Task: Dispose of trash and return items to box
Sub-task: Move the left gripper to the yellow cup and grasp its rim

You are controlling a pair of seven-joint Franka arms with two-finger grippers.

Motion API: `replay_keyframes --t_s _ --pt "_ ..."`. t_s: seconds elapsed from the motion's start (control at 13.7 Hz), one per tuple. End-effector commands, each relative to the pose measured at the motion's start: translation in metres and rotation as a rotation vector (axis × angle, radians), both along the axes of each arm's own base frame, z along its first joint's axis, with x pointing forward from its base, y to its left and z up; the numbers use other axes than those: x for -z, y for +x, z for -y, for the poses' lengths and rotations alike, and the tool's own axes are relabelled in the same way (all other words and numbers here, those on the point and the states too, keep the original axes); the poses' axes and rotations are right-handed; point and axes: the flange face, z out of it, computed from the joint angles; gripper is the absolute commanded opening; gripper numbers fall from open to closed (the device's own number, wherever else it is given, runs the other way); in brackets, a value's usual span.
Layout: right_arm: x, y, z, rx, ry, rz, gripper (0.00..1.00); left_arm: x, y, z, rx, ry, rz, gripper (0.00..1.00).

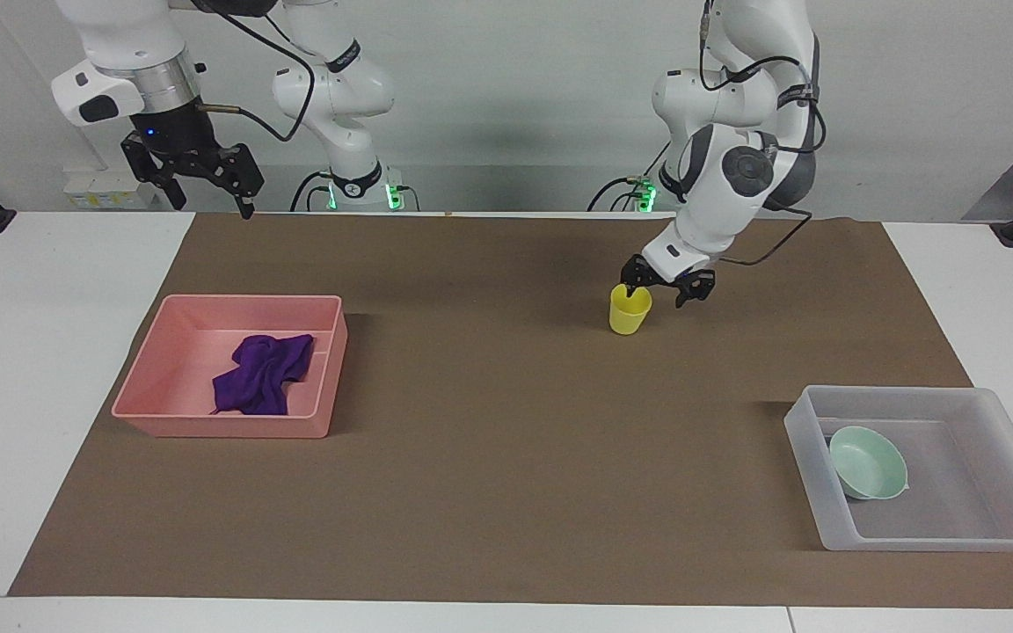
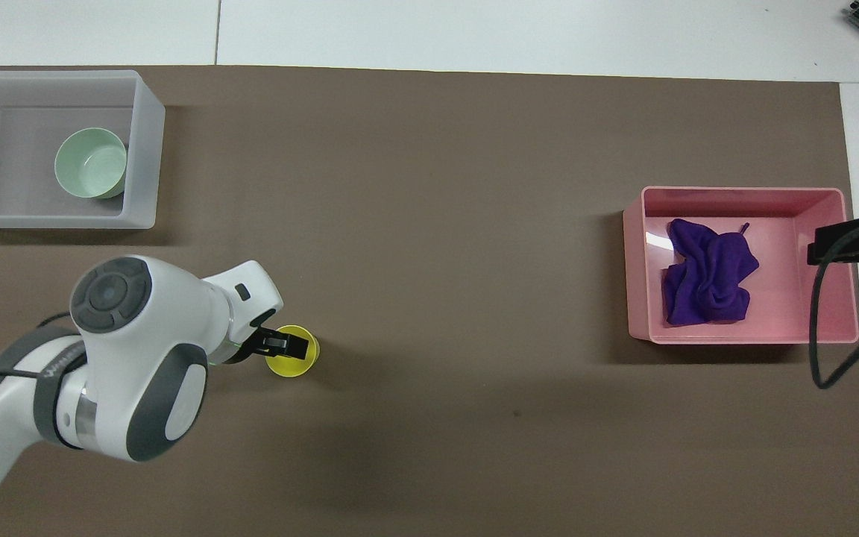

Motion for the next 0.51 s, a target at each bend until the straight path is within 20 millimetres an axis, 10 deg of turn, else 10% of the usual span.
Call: replay_keyframes --t_s 0.0,0.07,0.22,0.44 --pt "0.0016 -0.0055 -0.0008 -0.035 0.017 -0.014 1.0 0.0122 -0.0229 -0.0054 -0.006 -0.014 0.045 1.0" --pt "0.0025 -0.0058 -0.0008 -0.035 0.017 -0.019 1.0 0.015 -0.0241 -0.0069 -0.001 -0.013 0.045 0.91" --pt "0.0035 -0.0067 0.0016 -0.032 0.018 -0.023 1.0 0.0155 -0.0242 -0.0083 0.001 -0.01 0.04 0.11" --pt "0.0032 -0.0087 0.0018 -0.03 0.018 -0.023 1.0 0.0141 -0.023 -0.0055 -0.008 -0.013 0.044 0.0"
